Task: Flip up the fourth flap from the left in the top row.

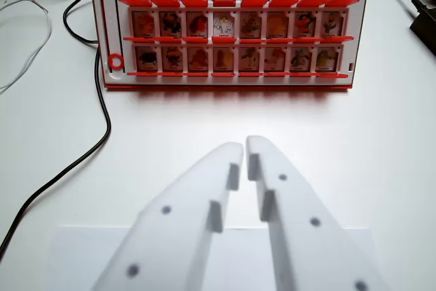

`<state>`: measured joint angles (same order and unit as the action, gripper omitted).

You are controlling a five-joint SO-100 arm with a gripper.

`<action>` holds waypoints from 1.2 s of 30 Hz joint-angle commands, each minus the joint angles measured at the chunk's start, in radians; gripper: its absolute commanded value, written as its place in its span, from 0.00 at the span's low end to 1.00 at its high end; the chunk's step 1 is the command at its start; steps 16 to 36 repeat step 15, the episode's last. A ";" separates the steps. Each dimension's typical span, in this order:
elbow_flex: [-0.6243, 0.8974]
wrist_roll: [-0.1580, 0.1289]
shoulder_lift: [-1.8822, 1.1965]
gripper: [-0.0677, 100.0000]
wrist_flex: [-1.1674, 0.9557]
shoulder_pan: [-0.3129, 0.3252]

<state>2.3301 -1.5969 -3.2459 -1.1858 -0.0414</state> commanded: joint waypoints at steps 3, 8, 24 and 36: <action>-0.009 -0.003 -0.020 0.00 -0.003 -0.009; 0.000 -0.009 -0.020 0.00 0.005 -0.006; 0.009 -0.009 -0.025 0.00 -0.009 0.003; 0.009 -0.009 -0.025 0.00 -0.009 0.003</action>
